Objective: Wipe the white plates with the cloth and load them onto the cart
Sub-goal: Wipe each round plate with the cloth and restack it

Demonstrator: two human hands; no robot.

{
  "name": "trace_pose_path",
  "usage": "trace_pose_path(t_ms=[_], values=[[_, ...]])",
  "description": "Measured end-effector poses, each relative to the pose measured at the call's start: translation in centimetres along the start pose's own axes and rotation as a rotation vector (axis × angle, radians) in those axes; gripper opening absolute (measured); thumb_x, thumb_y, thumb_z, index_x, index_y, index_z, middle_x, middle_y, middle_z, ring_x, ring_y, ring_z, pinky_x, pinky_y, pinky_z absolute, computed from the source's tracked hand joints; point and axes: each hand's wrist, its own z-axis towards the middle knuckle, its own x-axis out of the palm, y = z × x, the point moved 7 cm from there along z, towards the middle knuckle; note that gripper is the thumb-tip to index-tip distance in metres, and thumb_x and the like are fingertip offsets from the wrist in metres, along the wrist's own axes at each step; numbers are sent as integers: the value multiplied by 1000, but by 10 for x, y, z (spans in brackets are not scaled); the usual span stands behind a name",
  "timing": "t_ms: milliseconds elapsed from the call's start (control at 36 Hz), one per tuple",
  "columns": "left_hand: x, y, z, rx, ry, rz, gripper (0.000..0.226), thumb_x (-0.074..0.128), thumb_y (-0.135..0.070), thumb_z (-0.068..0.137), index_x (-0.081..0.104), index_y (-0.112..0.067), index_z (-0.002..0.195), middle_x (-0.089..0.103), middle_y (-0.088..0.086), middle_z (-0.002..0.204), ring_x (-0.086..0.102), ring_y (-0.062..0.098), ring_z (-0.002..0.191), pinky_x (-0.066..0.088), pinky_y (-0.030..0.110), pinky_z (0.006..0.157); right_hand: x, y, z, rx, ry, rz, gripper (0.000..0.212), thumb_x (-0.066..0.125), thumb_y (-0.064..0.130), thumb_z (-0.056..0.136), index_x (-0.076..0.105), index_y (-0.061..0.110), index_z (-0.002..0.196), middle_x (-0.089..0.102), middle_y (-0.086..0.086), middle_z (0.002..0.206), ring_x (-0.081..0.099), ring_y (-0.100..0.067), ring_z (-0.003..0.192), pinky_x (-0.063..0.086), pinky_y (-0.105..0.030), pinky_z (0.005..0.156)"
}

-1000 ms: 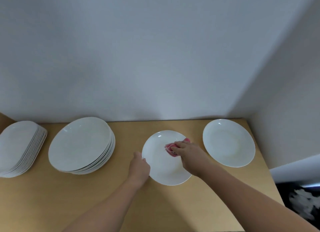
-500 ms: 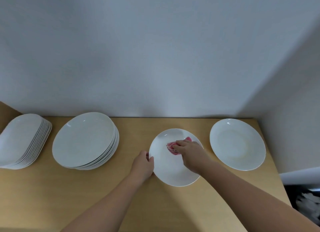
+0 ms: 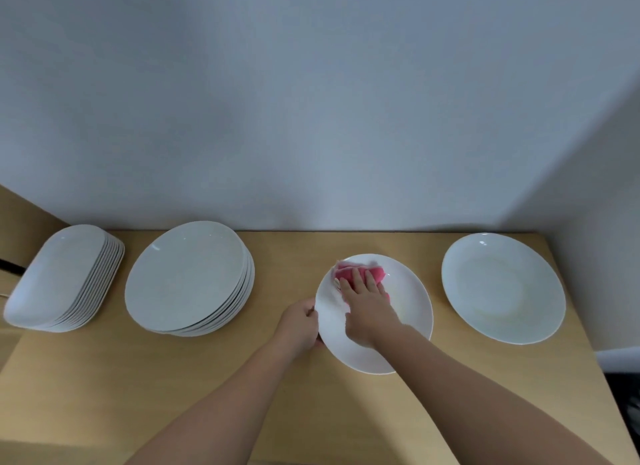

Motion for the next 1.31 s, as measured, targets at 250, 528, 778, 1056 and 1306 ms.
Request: trace_pose_path(t_ms=[250, 528, 778, 1056, 1306], values=[[-1, 4, 8, -2, 20, -105, 25, 48, -14, 99, 72, -20, 103, 75, 10, 88, 73, 23, 77, 60, 39, 62, 26, 27, -22, -196, 52, -49, 86, 43, 20, 85, -9, 24, 153, -15, 0, 161, -21, -20, 146, -12, -38, 118], [-8, 4, 19, 13, -62, 44, 32, 44, -21, 100, 69, -7, 86, 72, 16, 86, 71, 34, 80, 60, 51, 65, 25, 24, -47, -393, 99, 47, 62, 35, 31, 99, 9, 23, 155, 1, 4, 162, -8, -15, 149, -3, -37, 121], [-4, -4, 31, 52, -75, 277, 27, 40, -8, 95, 66, -14, 97, 70, 9, 93, 65, 29, 84, 55, 37, 70, 17, 14, -62, -527, 21, 138, 55, 50, 36, 96, 35, 23, 148, 34, 5, 154, 17, -9, 146, -5, -13, 112], [7, -20, 31, 104, 33, 418, 64, 35, -5, 84, 42, -37, 138, 58, -10, 116, 56, 10, 99, 42, 16, 63, 5, -34, -84, -564, 232, 50, 31, 41, 31, 101, 57, 27, 127, 54, 16, 136, 36, -4, 135, 19, -28, 117], [6, -18, 33, 100, 31, 422, 63, 37, -2, 85, 42, -34, 140, 59, -11, 112, 55, 1, 93, 41, 12, 62, -20, -62, -75, -494, 338, -417, 30, 38, 29, 97, 63, 26, 113, 59, 8, 123, 47, -17, 121, 33, -35, 105]])
